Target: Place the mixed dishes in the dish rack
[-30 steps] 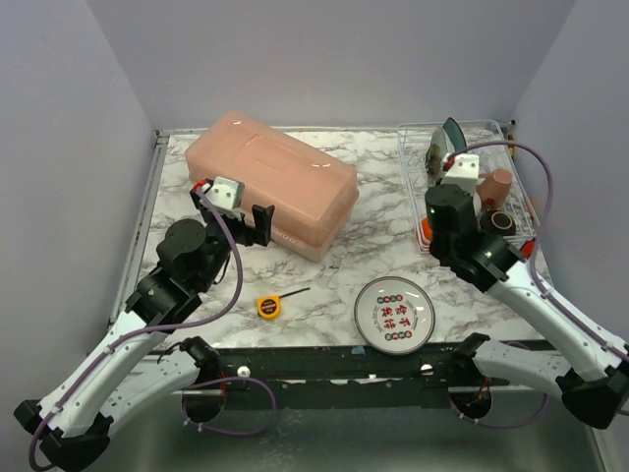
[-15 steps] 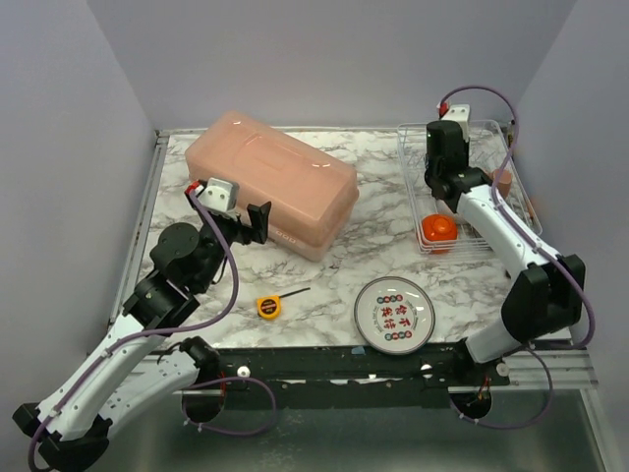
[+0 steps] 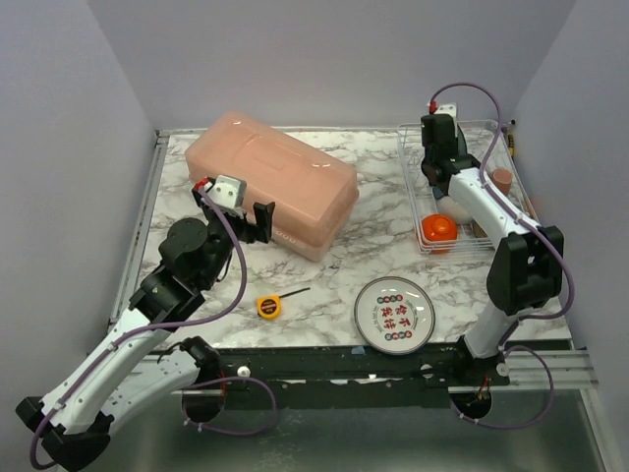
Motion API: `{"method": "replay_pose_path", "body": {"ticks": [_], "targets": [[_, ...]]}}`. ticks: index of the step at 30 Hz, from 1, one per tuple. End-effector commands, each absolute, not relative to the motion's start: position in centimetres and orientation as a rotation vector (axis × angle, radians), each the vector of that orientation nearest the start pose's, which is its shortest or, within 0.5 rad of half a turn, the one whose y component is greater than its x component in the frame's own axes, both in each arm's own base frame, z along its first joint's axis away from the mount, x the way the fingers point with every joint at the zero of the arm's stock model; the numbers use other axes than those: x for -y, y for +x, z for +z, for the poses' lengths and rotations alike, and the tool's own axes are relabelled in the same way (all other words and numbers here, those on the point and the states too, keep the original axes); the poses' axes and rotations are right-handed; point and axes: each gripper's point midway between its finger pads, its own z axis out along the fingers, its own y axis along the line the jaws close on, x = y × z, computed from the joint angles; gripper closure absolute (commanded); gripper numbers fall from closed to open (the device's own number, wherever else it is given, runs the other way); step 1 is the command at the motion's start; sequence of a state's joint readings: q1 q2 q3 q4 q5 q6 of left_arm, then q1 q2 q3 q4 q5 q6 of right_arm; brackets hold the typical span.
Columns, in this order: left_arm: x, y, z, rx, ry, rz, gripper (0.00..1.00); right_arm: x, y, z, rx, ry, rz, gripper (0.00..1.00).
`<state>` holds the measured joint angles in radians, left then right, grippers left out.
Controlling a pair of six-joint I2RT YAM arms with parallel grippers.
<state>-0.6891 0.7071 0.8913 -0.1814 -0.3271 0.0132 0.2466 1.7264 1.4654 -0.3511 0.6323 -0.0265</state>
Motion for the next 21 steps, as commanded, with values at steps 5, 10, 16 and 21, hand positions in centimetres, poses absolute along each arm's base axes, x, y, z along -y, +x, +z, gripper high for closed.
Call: {"method": "replay_pose_path", "body": {"ticks": [5,10,16,21], "targets": [[14.3,26.3,34.0,-1.559,0.314,-0.256,0.15,-1.2,49.7,20.4,-2.079,0.105,-0.535,0.95],[14.5,26.6,33.7,-1.574,0.323,-0.251,0.15,-1.4,49.5,19.5,-2.101,0.143,-0.513,0.48],[14.7,26.9,33.3,-1.586,0.33,-0.245,0.15,-1.3,48.6,19.1,-2.118,0.179,-0.499,0.36],[15.1,27.0,32.9,-1.599,0.34,-0.252,0.15,-2.7,46.5,19.2,-2.152,0.224,-0.346,0.33]]}}
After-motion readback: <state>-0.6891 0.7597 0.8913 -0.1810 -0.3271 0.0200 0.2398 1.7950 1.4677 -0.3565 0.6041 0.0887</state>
